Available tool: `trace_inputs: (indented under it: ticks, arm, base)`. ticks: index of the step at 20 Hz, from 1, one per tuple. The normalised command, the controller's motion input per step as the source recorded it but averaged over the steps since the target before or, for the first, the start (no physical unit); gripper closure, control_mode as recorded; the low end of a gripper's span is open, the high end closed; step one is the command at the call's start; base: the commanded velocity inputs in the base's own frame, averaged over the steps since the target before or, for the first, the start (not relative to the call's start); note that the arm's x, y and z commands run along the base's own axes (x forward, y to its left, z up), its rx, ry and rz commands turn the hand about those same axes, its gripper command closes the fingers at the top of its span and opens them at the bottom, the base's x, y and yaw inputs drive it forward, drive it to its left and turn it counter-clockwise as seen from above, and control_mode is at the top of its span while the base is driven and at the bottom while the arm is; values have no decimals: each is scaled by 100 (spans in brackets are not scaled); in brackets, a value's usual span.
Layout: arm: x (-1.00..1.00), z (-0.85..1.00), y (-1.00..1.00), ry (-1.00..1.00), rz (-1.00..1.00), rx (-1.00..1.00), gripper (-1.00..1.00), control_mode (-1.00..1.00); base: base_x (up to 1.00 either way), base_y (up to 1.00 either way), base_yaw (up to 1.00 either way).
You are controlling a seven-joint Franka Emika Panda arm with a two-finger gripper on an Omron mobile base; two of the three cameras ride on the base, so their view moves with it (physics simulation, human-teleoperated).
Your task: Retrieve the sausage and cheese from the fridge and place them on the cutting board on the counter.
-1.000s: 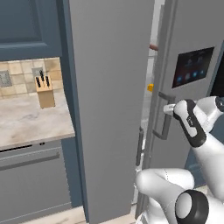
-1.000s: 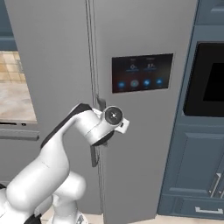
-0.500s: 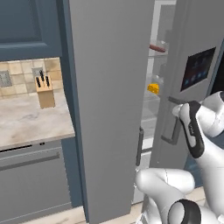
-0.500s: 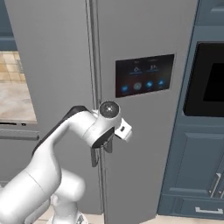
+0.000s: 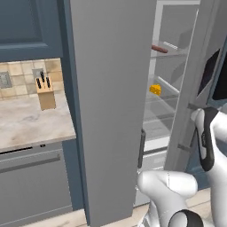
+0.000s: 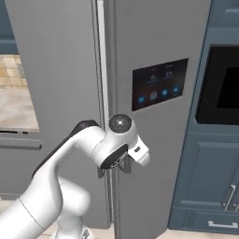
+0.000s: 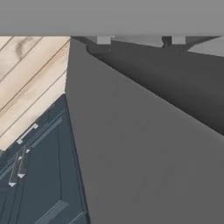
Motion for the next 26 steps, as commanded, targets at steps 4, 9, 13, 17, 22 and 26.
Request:
trace_inputs:
  ticks: [4, 9, 13, 17, 22, 26]
  arm:
    - [-43, 0, -32, 0, -23, 4, -100, -100]
    - [-54, 0, 10, -1, -17, 1, -100, -100]
    - [-39, 0, 56, 0, -5, 0, -100, -100]
    - [-30, 2, 62, 0, -1, 0, -100, -100]
    - [-17, 5, 73, 0, 0, 0, -100, -100]
    - [9, 10, 78, -1, -12, 0, -100, -100]
  base:
    - [0, 0, 0]
    - [0, 0, 0]
    - [0, 0, 0]
    - [0, 0, 0]
    - [0, 0, 0]
    - [0, 0, 0]
